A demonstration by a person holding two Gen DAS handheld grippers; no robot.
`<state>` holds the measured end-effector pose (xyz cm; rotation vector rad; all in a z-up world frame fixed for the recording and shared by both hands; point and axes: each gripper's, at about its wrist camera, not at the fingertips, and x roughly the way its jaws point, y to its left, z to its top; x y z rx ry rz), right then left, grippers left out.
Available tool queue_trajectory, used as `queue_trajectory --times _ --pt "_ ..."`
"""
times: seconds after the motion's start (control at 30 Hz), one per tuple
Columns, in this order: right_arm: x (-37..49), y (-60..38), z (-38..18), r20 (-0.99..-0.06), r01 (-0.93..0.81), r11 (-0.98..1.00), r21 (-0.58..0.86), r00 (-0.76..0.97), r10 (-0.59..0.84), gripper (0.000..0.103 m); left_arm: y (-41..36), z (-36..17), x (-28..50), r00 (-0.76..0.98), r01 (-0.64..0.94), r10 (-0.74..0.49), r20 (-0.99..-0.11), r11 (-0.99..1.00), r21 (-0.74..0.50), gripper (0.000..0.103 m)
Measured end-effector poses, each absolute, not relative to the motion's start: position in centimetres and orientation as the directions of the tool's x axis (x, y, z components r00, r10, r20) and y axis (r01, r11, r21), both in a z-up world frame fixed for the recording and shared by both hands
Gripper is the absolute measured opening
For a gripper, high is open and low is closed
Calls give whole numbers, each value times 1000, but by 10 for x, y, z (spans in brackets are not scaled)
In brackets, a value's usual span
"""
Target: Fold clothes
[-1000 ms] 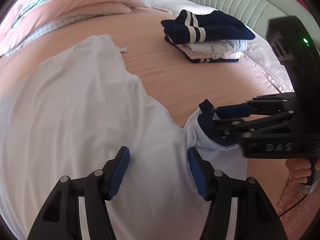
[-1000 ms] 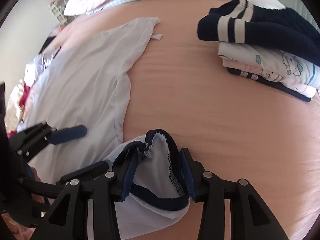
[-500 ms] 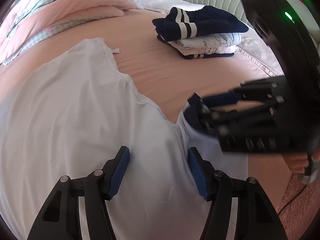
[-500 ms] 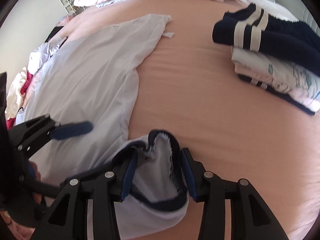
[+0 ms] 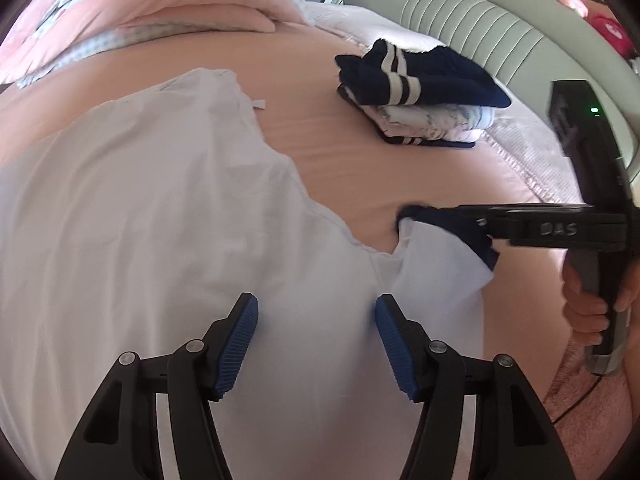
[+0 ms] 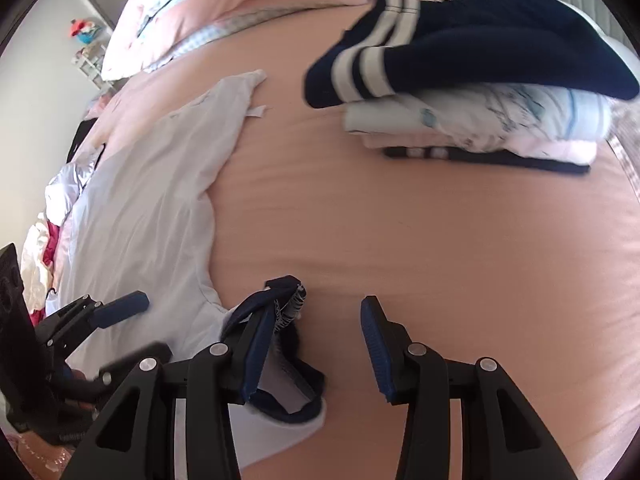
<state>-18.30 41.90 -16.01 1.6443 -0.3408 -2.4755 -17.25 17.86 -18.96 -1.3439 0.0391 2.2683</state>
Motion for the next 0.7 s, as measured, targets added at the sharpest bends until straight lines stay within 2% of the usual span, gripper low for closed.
queue_trajectory --times 0.07,0.17,0.33,0.5,0.63,0.7 --pt "-175 432 -161 -892 -35 -969 243 -401 -209 44 184 -191 -173 -389 -439 384 -837 -876 -198 58" --pt "-175 455 -162 -882 -85 -956 281 -415 -222 44 196 -191 -175 -396 -462 373 -839 -871 -169 58" --pt "-172 440 -169 -903 -16 -970 244 -369 -221 44 222 -197 -183 -381 -513 337 -861 -852 -107 58" --pt "-169 425 -176 -921 54 -976 210 -323 -216 44 231 -189 -176 -360 -566 388 -849 -814 -131 58" --pt "-166 413 -182 -935 112 -977 184 -286 -209 44 238 -197 -172 -349 -603 358 -866 -793 -85 58" --pt "-163 415 -182 -939 119 -978 174 -280 -201 44 243 -198 -173 -340 -619 353 -871 -782 -75 63"
